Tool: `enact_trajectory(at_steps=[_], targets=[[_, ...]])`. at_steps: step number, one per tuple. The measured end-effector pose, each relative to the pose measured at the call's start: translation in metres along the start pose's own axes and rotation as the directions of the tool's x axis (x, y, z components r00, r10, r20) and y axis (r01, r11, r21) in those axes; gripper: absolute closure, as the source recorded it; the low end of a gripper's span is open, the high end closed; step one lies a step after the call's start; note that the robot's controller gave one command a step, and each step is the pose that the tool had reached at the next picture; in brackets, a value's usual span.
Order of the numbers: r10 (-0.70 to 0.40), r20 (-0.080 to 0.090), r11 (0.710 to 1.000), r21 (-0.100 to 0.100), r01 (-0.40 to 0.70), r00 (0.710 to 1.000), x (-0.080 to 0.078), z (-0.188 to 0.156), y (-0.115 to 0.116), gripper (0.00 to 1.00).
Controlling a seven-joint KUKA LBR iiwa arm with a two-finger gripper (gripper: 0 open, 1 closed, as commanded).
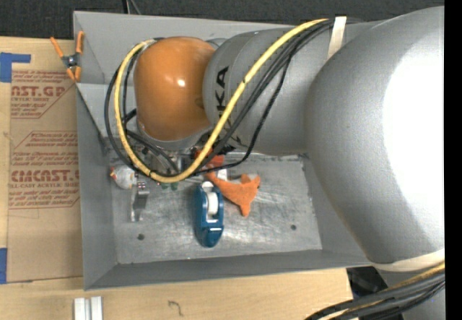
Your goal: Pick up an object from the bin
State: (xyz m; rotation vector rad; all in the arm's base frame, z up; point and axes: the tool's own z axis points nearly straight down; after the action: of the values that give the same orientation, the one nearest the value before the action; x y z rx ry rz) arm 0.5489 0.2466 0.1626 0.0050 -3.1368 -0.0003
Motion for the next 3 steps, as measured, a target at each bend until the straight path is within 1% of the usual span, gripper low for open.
enact_trajectory(at_steps=[1, 2, 3], targets=[[0.002, 0.005, 1.0, -0.001, -0.002, 1.0, -0.002, -0.003, -0.001, 0.0], [0.132, 0.008, 0.991, -0.004, -0.132, 0.991, -0.033, 0.077, -0.003, 0.0], [0.23, 0.008, 0.973, -0.004, -0.23, 0.973, -0.032, 0.092, 0.0, 0.0]])
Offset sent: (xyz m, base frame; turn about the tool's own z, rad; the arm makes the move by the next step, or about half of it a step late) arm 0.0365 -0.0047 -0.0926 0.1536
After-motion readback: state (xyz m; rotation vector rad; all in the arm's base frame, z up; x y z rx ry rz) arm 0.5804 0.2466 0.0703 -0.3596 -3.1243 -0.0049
